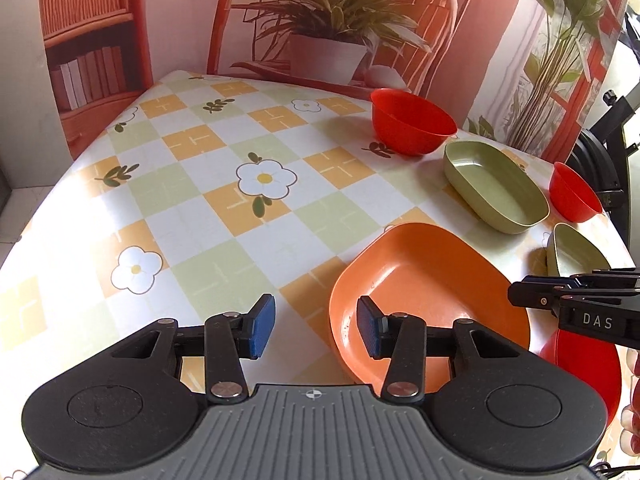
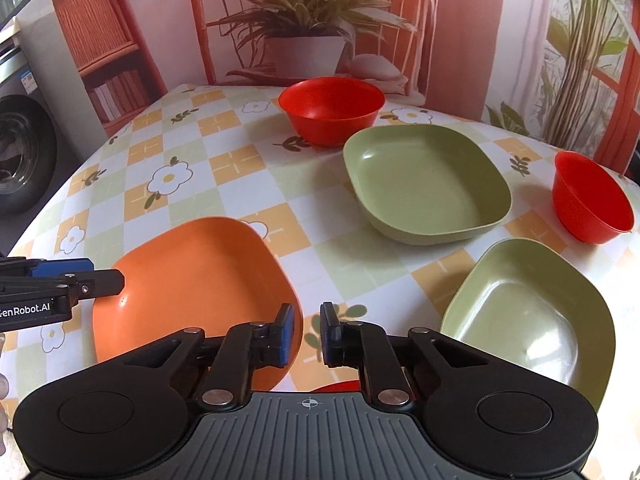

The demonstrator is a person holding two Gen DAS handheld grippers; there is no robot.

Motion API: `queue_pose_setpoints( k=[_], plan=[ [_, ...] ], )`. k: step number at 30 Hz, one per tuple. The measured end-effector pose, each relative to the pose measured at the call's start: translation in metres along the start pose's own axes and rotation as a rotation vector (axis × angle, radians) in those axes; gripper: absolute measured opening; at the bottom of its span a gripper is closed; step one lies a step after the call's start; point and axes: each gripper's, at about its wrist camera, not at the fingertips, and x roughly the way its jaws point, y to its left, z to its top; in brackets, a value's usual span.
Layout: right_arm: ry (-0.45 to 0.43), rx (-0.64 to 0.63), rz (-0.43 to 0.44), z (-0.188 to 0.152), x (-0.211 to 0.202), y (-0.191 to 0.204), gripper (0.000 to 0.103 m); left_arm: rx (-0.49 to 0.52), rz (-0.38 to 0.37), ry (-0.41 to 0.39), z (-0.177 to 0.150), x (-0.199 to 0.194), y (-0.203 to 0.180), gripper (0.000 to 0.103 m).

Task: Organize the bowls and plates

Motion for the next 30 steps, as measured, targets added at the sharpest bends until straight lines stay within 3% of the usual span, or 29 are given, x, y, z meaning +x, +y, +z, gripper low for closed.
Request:
queue_pose_setpoints(
  k=[3,10,22,30],
  plan=[
    [0.015,0.000,0.011,-0.002,0.001,0.000,0.012,-0.019,-0.015,0.012,-0.004,0.001,0.000,0.040],
    [0.036,0.007,0.027,-0.005,0.004,0.000,0.009,-0.042,-0.035,-0.001,-0.011,0.000,0.000,0.014],
    [0.023,0.100,0.071,-0.004,-0.002,-0.006,0.004,-0.053,-0.011,-0.011,-0.008,-0.004,-0.002,0.008],
    [-0.044,0.192,0.106,0.008,-0.024,-0.022,0.004,0.012,0.001,-0.065,0.022,-0.026,-0.019,0.008]
  ],
)
